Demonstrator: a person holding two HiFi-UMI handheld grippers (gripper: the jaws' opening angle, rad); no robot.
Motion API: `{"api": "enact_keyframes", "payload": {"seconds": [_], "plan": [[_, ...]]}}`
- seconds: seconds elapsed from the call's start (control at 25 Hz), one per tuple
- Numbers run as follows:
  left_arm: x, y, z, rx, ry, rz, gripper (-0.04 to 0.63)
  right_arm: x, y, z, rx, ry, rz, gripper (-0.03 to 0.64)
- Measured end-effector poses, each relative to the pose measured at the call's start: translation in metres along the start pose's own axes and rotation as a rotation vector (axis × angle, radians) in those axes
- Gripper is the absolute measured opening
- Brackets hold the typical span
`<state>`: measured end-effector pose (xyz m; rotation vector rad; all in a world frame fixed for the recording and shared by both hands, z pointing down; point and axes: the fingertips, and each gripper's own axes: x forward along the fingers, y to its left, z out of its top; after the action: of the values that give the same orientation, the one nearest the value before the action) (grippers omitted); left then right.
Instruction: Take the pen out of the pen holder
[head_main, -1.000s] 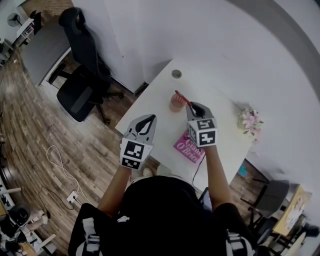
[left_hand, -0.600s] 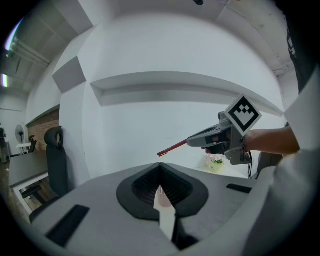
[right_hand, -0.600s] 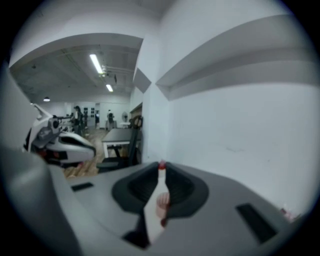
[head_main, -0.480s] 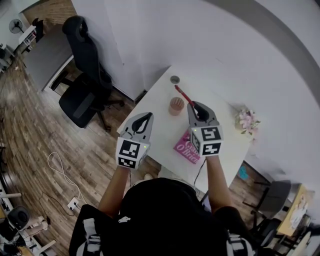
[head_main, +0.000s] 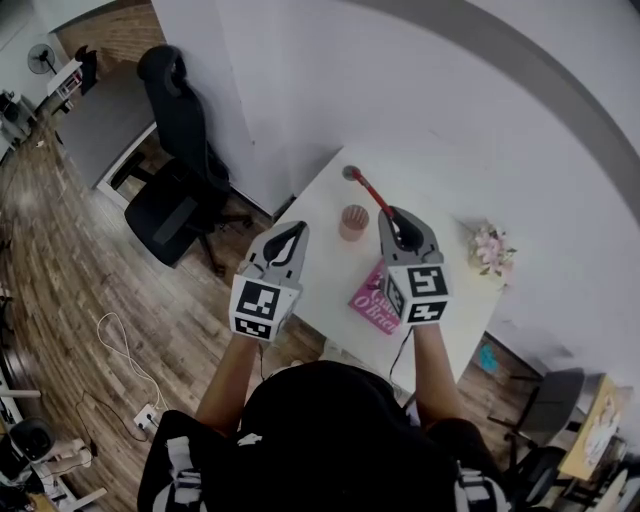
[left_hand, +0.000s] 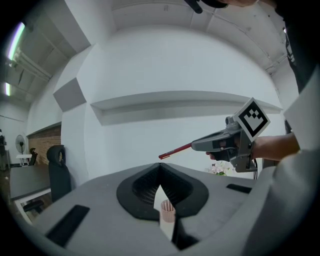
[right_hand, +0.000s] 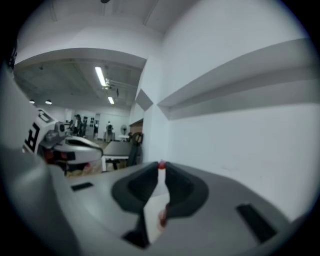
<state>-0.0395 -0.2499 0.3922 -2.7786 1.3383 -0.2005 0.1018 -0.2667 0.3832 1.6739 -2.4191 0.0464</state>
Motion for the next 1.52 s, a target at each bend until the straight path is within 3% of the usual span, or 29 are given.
{"api": "enact_keyframes", "payload": {"seconds": [0.72,1.52], "plan": [[-0.023,0.004,0.041,0.051,-0.082,0.032,0.015,-0.026,0.010,0.034,-0.010,-0.102,-0.016,0.067],[-0.024,0.009,0.032,0.042,-0.067,0.038,0.017,-0.022,0.017,0.028,-0.019,-0.093,-0.015,0.067]]}}
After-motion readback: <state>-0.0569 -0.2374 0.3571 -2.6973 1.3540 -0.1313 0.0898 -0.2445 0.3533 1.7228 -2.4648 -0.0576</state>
